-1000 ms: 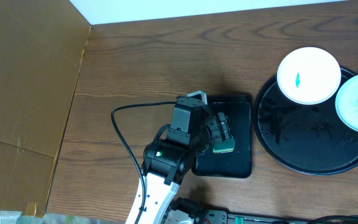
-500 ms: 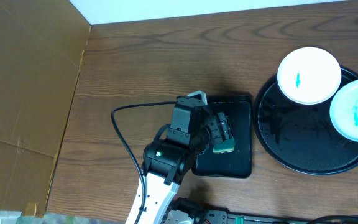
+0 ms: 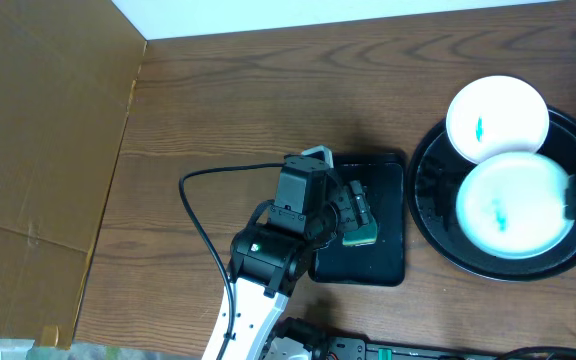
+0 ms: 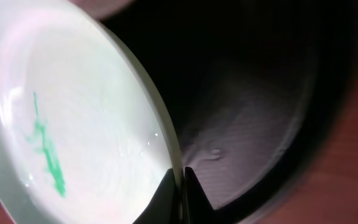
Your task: Clean dirty plates on tray and stack at the side
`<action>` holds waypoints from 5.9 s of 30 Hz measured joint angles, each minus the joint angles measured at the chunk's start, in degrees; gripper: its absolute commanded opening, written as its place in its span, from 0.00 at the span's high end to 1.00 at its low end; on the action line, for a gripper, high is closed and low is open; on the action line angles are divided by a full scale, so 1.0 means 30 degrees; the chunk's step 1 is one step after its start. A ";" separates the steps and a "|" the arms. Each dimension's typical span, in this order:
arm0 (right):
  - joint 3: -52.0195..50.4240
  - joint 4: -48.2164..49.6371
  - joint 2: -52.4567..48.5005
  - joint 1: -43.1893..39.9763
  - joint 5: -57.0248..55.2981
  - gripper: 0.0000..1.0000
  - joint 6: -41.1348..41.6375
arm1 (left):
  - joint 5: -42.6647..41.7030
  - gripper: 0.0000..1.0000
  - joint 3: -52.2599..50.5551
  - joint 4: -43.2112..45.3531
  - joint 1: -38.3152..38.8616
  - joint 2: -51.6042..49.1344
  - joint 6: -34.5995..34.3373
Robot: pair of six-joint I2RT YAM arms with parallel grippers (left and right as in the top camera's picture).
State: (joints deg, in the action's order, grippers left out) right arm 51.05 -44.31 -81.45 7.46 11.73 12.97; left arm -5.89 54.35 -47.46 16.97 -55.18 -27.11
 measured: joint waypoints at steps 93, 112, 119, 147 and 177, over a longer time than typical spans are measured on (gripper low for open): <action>0.1574 -0.0823 -0.1588 0.0576 -0.0911 0.67 -0.2033 | 0.2237 0.93 0.1450 -0.0780 0.0000 -0.9253 0.1304; 0.1421 -0.0015 -0.6411 0.0357 0.0488 0.99 -0.4000 | -0.1421 0.93 0.3104 -0.1137 0.0940 -0.7220 0.1632; 0.1362 0.0029 -0.6390 0.0197 0.0743 0.99 -0.4000 | -0.1625 0.93 0.3111 0.1741 0.3891 -0.8276 0.1013; 0.1304 0.0044 -0.6382 0.0175 0.1115 0.99 -0.3993 | -0.0095 0.93 0.3920 0.7227 0.8983 -1.7391 -0.1377; 0.1282 0.0080 -0.6390 0.0182 0.1319 0.99 -0.3985 | -0.6936 0.93 0.4510 0.8131 0.9209 -1.8863 -0.2907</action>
State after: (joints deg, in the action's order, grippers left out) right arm 54.89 -44.07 -100.62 8.01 15.68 1.02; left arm -26.70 67.88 -23.07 44.60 -111.77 -35.83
